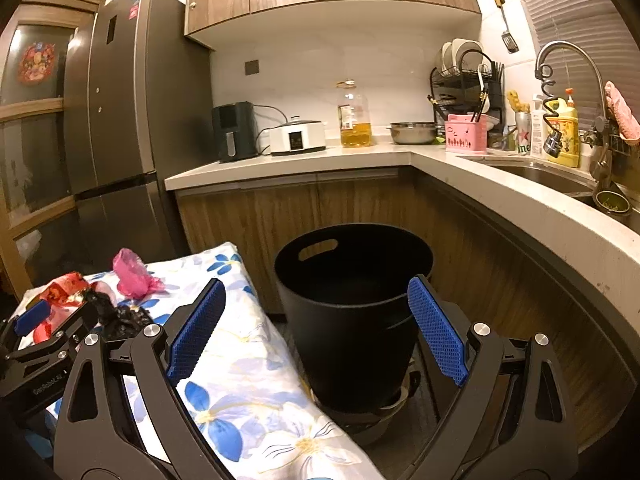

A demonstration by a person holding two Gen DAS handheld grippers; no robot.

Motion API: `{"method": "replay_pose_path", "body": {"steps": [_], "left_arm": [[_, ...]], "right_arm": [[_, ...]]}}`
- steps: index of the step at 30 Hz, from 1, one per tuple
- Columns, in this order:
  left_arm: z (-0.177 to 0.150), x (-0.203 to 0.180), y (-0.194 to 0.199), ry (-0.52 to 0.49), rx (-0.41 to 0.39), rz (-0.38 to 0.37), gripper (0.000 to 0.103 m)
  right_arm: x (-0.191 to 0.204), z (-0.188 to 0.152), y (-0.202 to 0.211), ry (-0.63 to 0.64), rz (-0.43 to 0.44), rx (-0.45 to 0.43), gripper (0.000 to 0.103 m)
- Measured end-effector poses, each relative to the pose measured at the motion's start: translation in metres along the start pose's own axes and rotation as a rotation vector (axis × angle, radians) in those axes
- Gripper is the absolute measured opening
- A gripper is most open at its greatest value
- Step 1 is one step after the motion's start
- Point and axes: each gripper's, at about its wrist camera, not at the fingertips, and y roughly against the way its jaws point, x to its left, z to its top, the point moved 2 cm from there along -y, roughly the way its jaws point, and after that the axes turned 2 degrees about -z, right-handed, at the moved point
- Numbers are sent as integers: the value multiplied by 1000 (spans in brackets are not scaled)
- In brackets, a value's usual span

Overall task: Collect trash
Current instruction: 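Move both open tools back from the bin to the table, then grasp the lilac glove with the left tool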

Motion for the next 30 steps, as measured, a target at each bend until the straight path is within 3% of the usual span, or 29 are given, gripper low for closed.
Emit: {"method": "replay_pose_path", "body": {"steps": [5,9,14,18,21,23,25,27,29,30], "left_arm": [[-19,32,7,29,4,93,97],[-37,62,13,38,1,220,97],[-57,91,7,77,52,319,97],[-64,105,3,122,94,338,96],[-69,109,-7,126,145,356,90],[-74,113,-16,138,192,361,74],[-78,120,-24,164,237,359,69],[-82,127,-30,190,273,354,57],[-86,130,-33,209,299,326,35],[-87,130,-33,215,297,318,34]], "right_arm": [[16,-12,6,1,29,7,91],[31,-22,9,-1,60,11,91],[48,-34,14,-15,99,12,91],[60,-42,15,-8,125,24,91],[67,-46,13,1,149,44,91],[70,-47,13,7,158,45,91],[73,-47,14,15,169,48,91],[75,-49,13,20,174,53,91],[78,-50,12,25,178,59,91],[79,-50,12,27,181,62,91]]}}
